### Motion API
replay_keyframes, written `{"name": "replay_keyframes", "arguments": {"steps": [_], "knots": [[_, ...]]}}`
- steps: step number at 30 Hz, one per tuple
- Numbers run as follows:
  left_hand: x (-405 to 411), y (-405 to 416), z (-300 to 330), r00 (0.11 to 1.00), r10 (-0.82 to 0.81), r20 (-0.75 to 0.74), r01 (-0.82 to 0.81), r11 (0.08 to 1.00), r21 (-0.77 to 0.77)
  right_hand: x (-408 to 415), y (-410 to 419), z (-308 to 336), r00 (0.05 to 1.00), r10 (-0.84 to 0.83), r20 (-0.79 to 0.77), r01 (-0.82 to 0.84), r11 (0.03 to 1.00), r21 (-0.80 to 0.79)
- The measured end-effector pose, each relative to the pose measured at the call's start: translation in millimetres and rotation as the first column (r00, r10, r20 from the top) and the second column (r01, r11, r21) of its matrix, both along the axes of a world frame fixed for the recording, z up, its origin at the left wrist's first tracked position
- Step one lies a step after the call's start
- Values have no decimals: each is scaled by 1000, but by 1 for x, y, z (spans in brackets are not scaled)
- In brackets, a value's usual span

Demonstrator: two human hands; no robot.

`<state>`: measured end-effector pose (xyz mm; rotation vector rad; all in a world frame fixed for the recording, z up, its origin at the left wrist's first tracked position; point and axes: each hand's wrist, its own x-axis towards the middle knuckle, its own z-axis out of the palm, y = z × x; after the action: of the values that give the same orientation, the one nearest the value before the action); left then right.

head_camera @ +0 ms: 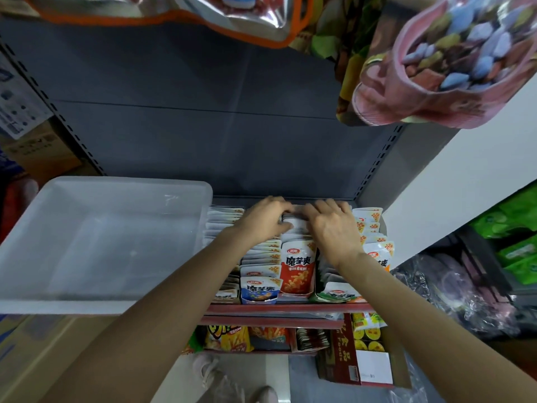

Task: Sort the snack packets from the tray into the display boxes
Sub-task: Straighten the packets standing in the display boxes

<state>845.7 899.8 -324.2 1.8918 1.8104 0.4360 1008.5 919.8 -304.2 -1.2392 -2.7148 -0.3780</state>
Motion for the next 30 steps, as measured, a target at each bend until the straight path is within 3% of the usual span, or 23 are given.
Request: {"name": "replay_keyframes", "arguments": {"steps": [3, 9, 15, 23, 28, 30], "knots": [[3, 2, -2, 998, 60, -14, -60, 998, 22, 4, -5, 3, 995, 83, -55, -84, 996, -25], [1, 5, 6, 995, 95, 24, -96, 995, 9, 6, -16, -6, 987, 80, 137, -51, 977, -207], [-5, 14, 17, 1000, 24, 1, -24, 990, -139, -7, -17, -7, 976, 50, 212, -8, 981, -195], [-8, 16, 17, 999, -20, -30, 15, 985, -174, -6, -24, 4, 950, 138, 281, -90, 980, -177], [-10, 16, 16, 999, -35, -31, 29, 985, -169, -7, -26, 14, 976, 56, 209, -65, 997, 36], [-10, 17, 16, 999, -35, -36, 28, 984, -173, -6, -33, 8, 956, 111, 270, -95, 993, -74]]}}
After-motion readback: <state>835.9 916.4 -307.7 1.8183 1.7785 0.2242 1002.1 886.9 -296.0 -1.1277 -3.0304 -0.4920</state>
